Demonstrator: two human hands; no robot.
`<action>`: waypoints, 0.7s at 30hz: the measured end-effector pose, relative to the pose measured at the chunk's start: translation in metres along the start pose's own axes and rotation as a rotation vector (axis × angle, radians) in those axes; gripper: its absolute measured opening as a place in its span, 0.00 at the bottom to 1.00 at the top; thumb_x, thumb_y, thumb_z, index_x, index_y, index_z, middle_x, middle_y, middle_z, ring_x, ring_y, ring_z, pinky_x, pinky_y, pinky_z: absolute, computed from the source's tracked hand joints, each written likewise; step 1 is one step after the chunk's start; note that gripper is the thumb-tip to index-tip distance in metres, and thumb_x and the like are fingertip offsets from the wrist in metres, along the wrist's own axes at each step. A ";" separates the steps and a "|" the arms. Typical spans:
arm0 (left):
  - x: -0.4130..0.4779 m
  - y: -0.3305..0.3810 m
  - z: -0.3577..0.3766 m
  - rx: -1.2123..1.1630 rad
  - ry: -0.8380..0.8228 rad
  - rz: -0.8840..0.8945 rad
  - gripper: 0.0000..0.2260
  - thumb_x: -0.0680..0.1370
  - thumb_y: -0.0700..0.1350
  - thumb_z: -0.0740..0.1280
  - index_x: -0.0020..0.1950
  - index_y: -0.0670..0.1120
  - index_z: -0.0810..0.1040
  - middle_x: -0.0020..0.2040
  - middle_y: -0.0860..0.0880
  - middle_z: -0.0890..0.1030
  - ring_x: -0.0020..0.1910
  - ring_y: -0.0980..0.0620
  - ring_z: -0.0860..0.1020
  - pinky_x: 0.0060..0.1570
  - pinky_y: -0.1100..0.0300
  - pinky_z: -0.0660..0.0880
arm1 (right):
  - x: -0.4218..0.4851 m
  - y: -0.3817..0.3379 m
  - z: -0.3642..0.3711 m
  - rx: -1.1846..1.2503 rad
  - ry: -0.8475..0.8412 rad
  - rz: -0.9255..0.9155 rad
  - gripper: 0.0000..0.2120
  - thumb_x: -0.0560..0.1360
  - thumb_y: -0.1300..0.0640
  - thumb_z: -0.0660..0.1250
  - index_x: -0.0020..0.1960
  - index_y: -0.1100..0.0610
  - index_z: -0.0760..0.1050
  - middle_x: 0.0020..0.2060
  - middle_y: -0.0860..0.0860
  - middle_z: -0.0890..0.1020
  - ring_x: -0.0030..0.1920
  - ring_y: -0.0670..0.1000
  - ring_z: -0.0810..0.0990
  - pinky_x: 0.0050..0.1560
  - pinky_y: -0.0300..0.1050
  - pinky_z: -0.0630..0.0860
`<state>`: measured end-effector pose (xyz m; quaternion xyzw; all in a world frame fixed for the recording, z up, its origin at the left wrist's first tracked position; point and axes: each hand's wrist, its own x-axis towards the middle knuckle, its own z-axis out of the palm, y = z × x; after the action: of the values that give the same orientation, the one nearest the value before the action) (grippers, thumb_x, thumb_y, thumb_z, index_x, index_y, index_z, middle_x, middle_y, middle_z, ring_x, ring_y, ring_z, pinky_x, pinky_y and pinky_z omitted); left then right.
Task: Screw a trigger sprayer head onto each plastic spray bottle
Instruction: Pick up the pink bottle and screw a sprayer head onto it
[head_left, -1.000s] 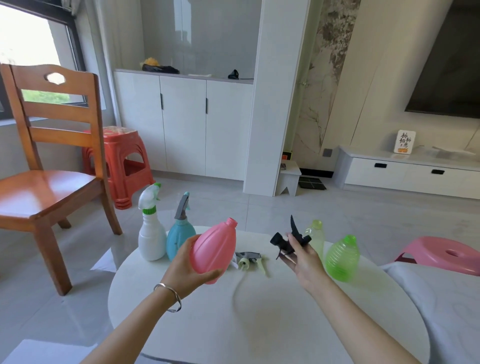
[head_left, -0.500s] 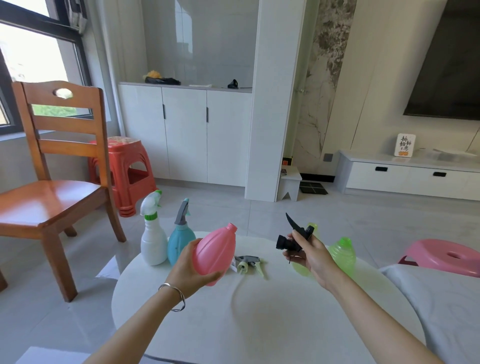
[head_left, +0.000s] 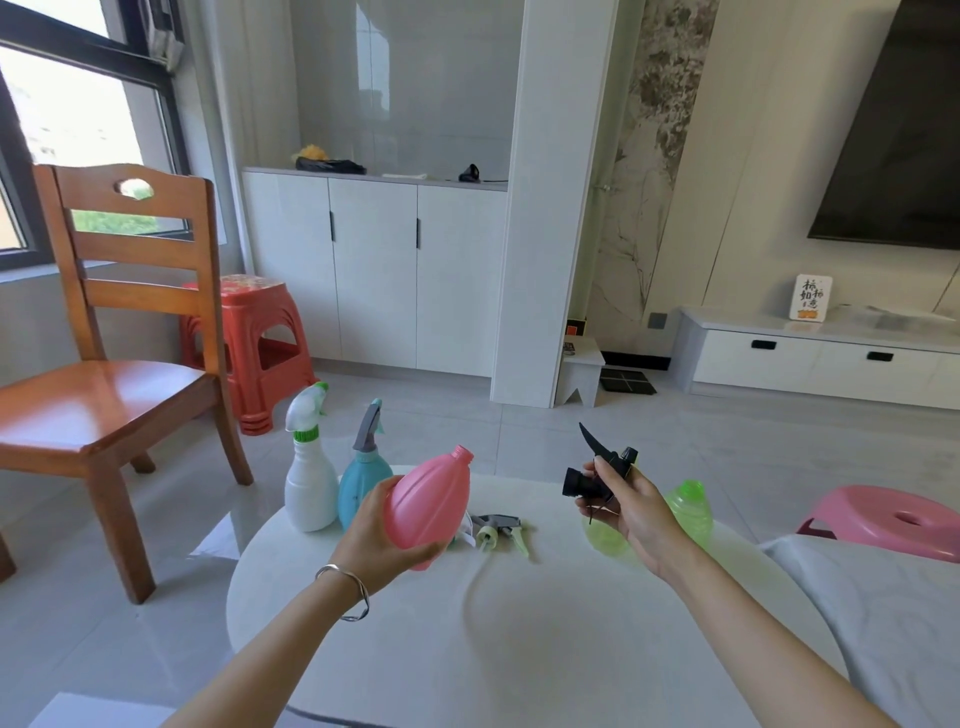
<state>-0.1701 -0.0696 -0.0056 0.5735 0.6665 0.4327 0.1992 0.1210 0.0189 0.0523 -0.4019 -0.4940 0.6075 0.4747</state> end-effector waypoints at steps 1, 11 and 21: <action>0.000 0.000 0.000 -0.001 -0.005 0.001 0.41 0.58 0.57 0.78 0.66 0.56 0.62 0.58 0.54 0.71 0.54 0.52 0.74 0.46 0.62 0.76 | 0.000 0.000 -0.001 -0.002 -0.004 0.003 0.09 0.77 0.53 0.64 0.47 0.59 0.76 0.42 0.55 0.80 0.35 0.55 0.79 0.40 0.44 0.79; 0.001 0.003 -0.005 0.049 -0.043 0.028 0.42 0.57 0.58 0.78 0.66 0.55 0.63 0.60 0.52 0.71 0.55 0.52 0.74 0.51 0.57 0.77 | 0.003 0.000 -0.006 -0.024 -0.034 0.008 0.09 0.77 0.53 0.64 0.48 0.59 0.77 0.40 0.54 0.81 0.33 0.54 0.80 0.39 0.44 0.79; 0.002 0.044 0.001 0.049 -0.298 0.179 0.41 0.56 0.57 0.79 0.65 0.61 0.64 0.60 0.57 0.71 0.57 0.56 0.74 0.55 0.62 0.76 | 0.010 -0.008 0.020 -0.211 -0.177 -0.001 0.11 0.70 0.61 0.72 0.52 0.59 0.78 0.44 0.53 0.83 0.38 0.46 0.82 0.38 0.35 0.78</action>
<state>-0.1441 -0.0688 0.0295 0.6928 0.5863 0.3427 0.2425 0.1014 0.0248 0.0637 -0.3944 -0.5952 0.5850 0.3847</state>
